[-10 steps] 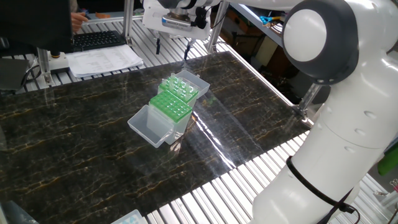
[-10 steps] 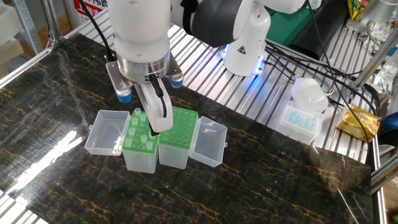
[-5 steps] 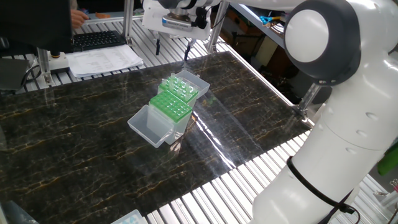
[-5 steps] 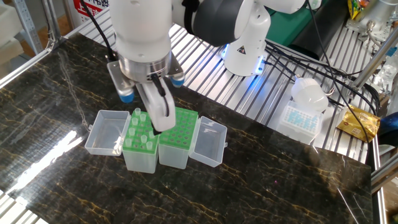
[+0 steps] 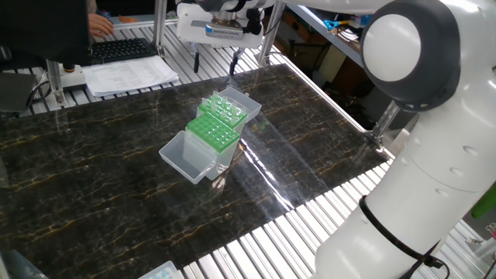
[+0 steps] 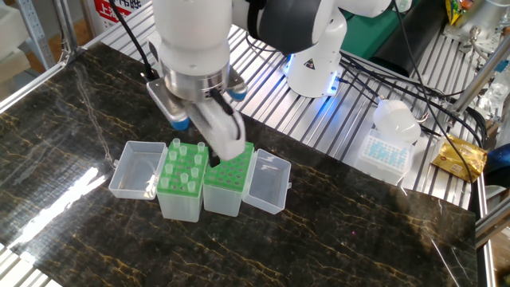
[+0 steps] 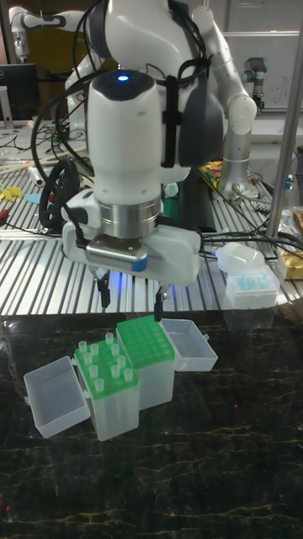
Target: Transfer all large pipette tips from one holder to another
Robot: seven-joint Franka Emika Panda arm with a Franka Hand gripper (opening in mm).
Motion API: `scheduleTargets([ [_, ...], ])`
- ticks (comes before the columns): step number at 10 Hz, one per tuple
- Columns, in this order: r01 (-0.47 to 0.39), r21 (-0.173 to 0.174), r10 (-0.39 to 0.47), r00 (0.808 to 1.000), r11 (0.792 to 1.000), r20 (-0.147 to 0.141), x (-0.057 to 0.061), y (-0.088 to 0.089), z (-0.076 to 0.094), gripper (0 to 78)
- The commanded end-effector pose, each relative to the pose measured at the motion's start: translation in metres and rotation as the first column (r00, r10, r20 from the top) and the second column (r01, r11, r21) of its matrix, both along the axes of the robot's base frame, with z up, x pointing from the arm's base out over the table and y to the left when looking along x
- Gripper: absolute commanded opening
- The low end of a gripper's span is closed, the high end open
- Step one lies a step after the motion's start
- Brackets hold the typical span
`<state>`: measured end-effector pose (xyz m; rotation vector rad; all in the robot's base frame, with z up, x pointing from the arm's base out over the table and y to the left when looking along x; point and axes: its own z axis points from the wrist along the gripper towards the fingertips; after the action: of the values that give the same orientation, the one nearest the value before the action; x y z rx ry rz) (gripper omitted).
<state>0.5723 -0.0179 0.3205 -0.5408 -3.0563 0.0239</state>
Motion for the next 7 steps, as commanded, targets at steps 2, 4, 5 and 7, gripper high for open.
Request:
scheduleTargets([
  [2, -0.197, 0.000, 0.197, 0.980, 0.980, -0.011, -0.0131, 0.0085, 0.0068, 77.4],
  [4, -0.209, -0.002, 0.209, 0.978, 0.978, -0.013, -0.0133, 0.0084, 0.0071, 77.4],
  [5, -0.213, 0.000, 0.213, 0.977, 0.977, -0.012, -0.0138, 0.0085, 0.0077, 77.4],
  [7, -0.211, 0.001, 0.211, 0.977, 0.977, -0.014, -0.0156, 0.0094, 0.0091, 77.4],
])
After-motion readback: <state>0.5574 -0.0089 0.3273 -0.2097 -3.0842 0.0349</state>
